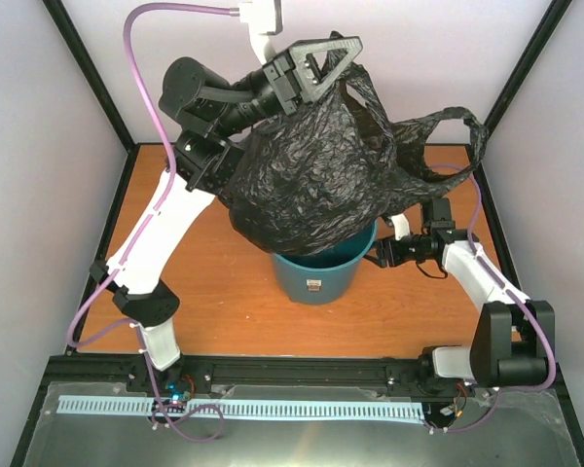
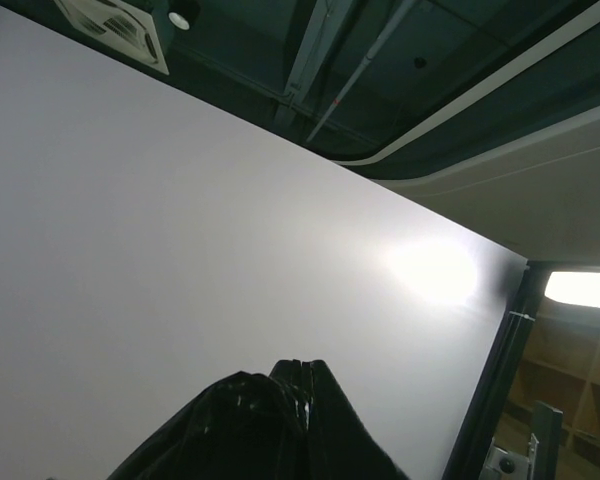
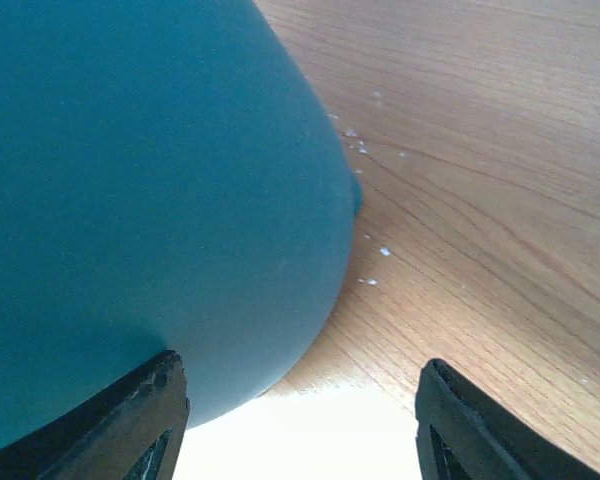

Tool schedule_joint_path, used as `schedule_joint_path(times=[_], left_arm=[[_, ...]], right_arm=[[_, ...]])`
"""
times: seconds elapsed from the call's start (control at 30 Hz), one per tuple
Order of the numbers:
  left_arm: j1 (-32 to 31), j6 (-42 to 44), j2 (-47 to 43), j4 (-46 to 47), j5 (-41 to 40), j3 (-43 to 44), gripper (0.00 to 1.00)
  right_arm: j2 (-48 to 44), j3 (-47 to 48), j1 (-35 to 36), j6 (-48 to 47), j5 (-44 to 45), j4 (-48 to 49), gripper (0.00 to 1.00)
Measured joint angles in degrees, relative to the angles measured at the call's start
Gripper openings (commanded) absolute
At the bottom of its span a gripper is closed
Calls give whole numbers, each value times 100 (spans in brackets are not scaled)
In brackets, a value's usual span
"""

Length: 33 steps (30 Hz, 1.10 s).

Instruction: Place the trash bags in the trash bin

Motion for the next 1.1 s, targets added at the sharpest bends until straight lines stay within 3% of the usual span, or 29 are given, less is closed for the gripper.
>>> schedule_joint_path(times=[0.27,0.43,0.57,0.73,1.1], left_arm=[[0,-94,221,153,13,4,1],[0,-114,245,155,17,11,1],[0,-55,184,133,17,13,1],[0,48,-28,90,20,-120,1],[0,446,-723,-400,70,-901,1]], right_arm=[[-146,74,-7,-28,4,-63,66],[-345,372,-793,-310,-330,-525,68],[-811,776,-1375,-741,-619,-1049,74],[-1823,1331,-1622,-990,-798,-1521,84],[-2175,3117,-1635,-896,-1091,-2319,86]])
